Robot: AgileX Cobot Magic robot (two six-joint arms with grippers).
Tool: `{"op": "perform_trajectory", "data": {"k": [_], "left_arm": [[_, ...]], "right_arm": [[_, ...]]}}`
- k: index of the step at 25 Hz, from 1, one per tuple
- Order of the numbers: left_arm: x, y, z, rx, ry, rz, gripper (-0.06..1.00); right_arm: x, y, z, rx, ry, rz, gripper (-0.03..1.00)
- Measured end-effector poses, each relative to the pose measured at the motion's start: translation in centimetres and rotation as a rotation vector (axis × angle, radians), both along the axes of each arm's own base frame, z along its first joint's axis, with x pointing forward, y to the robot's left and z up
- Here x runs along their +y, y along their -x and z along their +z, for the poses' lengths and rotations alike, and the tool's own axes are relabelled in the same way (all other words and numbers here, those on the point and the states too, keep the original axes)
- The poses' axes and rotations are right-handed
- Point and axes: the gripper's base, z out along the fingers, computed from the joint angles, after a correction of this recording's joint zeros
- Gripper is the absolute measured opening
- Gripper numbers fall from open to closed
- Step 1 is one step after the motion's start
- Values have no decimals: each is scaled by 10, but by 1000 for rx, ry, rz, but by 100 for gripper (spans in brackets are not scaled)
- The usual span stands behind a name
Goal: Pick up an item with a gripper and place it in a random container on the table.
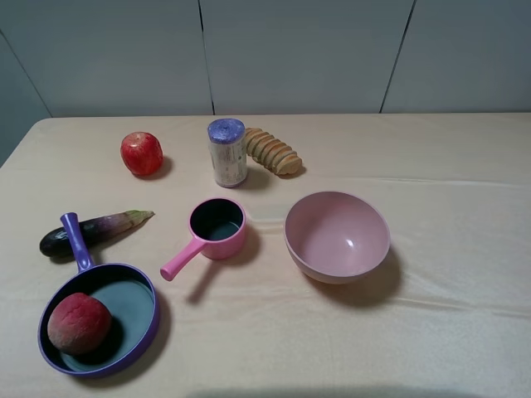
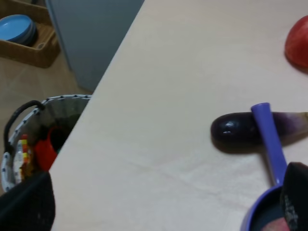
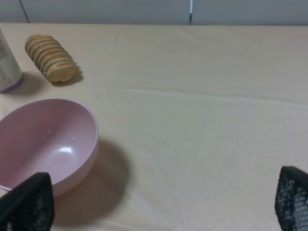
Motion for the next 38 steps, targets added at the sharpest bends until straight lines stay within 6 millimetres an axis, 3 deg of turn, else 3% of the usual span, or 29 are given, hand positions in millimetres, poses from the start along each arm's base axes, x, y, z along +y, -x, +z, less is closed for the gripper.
{"op": "perform_trajectory", "data": {"k": [31,38], "left_arm": [[-21,-4,-1,14,-86,-353,93],[-31,-4,0,1,-129,-506,91]], "right_arm": [[0,0,0,0,0,0,69],[0,0,0,0,0,0,69]]}}
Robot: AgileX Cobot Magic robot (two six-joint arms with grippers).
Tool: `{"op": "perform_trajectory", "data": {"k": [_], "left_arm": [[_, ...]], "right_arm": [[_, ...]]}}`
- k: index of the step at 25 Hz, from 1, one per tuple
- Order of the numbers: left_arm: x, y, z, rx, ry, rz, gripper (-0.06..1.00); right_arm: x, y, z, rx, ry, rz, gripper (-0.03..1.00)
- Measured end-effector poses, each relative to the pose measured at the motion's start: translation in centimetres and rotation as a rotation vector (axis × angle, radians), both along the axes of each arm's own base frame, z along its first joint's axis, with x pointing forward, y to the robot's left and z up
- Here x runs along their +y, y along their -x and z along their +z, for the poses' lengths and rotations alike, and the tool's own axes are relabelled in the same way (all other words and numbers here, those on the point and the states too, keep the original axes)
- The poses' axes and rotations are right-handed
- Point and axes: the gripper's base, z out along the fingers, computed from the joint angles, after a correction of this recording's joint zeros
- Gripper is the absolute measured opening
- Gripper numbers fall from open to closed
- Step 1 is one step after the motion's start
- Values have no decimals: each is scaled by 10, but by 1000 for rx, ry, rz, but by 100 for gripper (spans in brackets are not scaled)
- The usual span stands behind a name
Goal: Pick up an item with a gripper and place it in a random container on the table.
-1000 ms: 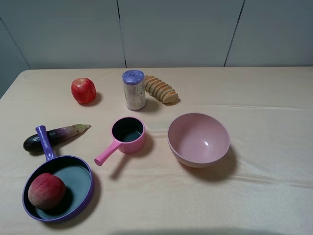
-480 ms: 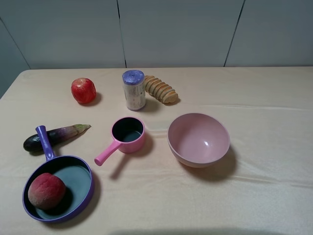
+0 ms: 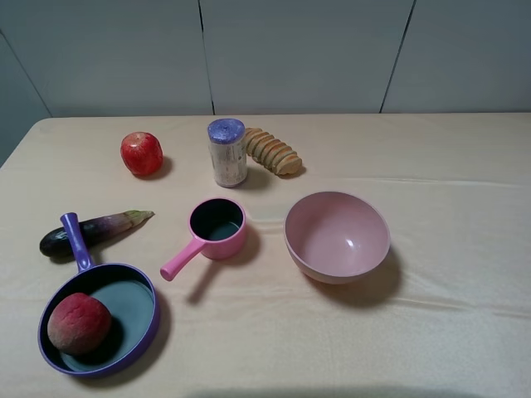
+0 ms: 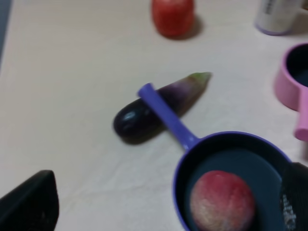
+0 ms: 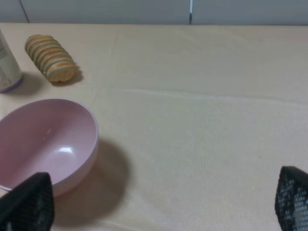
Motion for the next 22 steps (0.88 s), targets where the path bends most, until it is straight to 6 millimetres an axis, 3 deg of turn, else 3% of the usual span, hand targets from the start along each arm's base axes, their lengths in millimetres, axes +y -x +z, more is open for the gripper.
{"op": "perform_trajectory", "data": {"k": [13,22], "left_arm": [[-11,3,-1,6,-57,-187,90],[-11,3,-1,4,-68,-203,88]], "right_arm": [[0,0,0,0,0,0,69],[0,0,0,0,0,0,69]]}}
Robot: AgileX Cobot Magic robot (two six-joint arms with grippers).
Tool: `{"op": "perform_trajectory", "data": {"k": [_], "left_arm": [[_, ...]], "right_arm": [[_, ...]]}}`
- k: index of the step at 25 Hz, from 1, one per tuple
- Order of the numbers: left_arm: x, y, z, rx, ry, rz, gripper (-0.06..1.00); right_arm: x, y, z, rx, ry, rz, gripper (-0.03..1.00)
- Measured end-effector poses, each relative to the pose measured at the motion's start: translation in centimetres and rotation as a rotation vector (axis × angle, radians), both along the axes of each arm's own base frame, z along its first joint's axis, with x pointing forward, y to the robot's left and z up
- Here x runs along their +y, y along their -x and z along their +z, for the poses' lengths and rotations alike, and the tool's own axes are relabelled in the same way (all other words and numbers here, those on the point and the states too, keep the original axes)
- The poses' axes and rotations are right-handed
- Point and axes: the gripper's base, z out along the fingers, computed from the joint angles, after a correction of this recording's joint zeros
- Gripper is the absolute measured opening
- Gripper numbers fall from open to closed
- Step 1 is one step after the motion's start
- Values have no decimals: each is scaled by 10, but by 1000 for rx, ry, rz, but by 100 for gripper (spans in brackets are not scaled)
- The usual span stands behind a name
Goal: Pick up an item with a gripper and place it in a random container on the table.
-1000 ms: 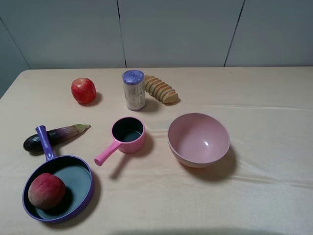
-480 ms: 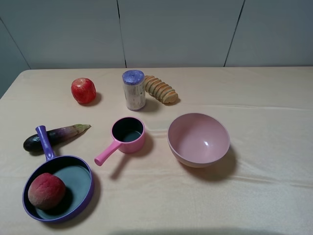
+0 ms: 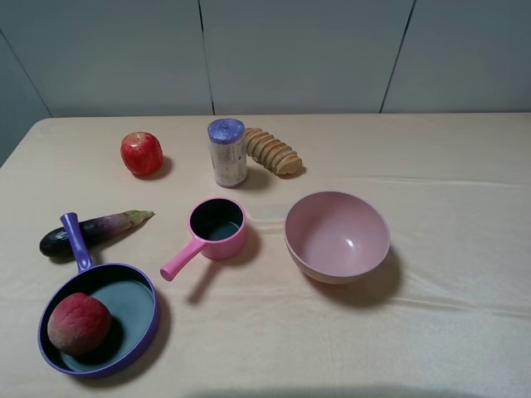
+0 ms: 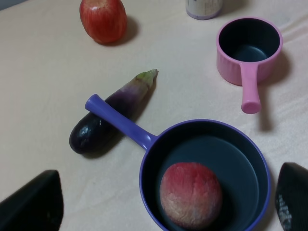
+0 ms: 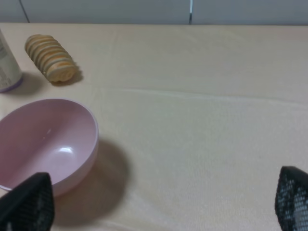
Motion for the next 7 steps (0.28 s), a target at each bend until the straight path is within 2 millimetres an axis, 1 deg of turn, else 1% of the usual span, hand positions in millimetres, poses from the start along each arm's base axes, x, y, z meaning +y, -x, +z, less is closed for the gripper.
{"op": "perform_trajectory", "data": {"k": [7], "left_arm": [[0,0,0,0,1,-1,88]], "right_arm": [[0,0,0,0,0,0,69]]}}
